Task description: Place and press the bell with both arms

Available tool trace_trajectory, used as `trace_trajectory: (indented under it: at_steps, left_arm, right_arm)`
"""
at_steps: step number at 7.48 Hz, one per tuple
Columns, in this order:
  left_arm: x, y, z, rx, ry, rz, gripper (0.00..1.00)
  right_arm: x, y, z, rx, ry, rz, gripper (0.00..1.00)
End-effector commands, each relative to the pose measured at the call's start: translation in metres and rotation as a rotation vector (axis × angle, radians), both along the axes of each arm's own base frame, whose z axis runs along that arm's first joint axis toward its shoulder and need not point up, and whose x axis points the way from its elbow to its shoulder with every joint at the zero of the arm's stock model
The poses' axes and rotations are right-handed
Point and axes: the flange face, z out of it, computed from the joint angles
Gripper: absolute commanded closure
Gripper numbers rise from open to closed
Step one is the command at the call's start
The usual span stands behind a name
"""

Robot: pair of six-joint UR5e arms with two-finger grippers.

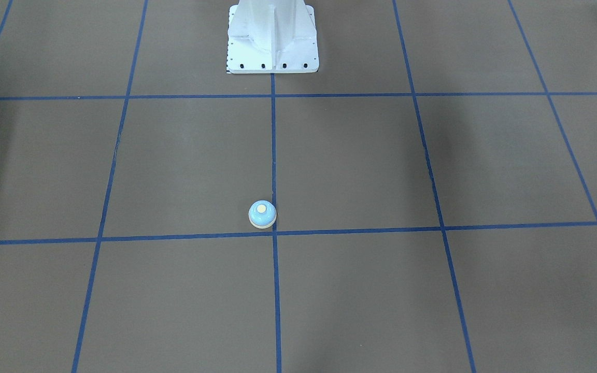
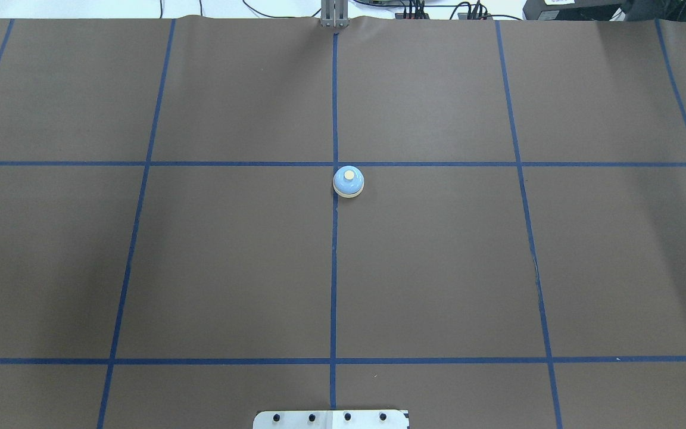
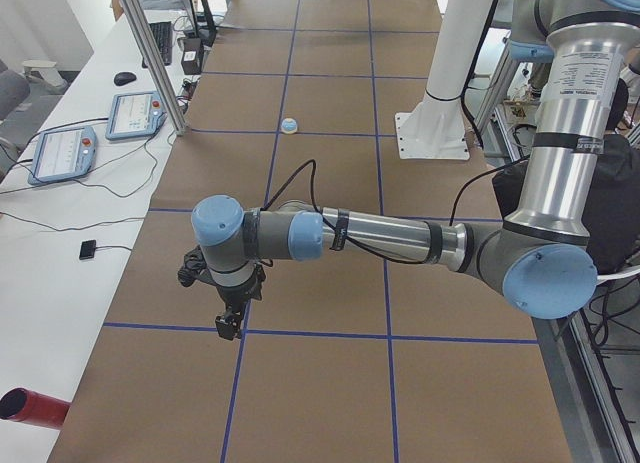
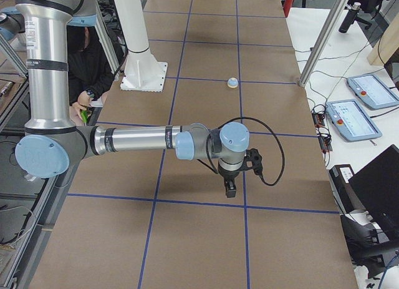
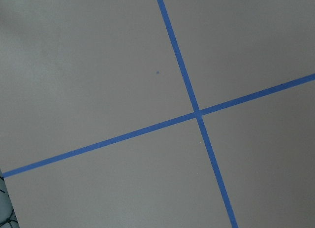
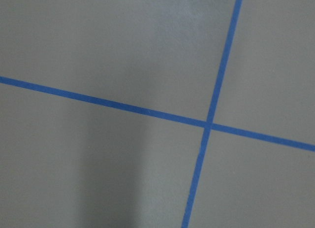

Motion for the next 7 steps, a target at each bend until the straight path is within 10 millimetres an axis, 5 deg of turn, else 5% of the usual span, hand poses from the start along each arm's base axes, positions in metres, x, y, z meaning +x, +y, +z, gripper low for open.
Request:
trace_trajectory:
  at_steps: [1,5,7]
  left_arm:
    - [0.0,0.001,0.007,-0.016,0.0,-0.001,0.0]
    - [0.0,0.004,0.021,-0.077,0.004,-0.043,0.0]
    - [0.002,0.038,0.037,-0.084,0.007,-0.075,0.0]
  right_arm:
    - [0.007,0.015,0.011,-0.021,0.006,0.013,0.0]
    - [0.006,0.018,0.015,-0.029,0.001,0.018,0.0]
    - [0.006,0.019,0.017,-0.035,-0.002,0.02,0.0]
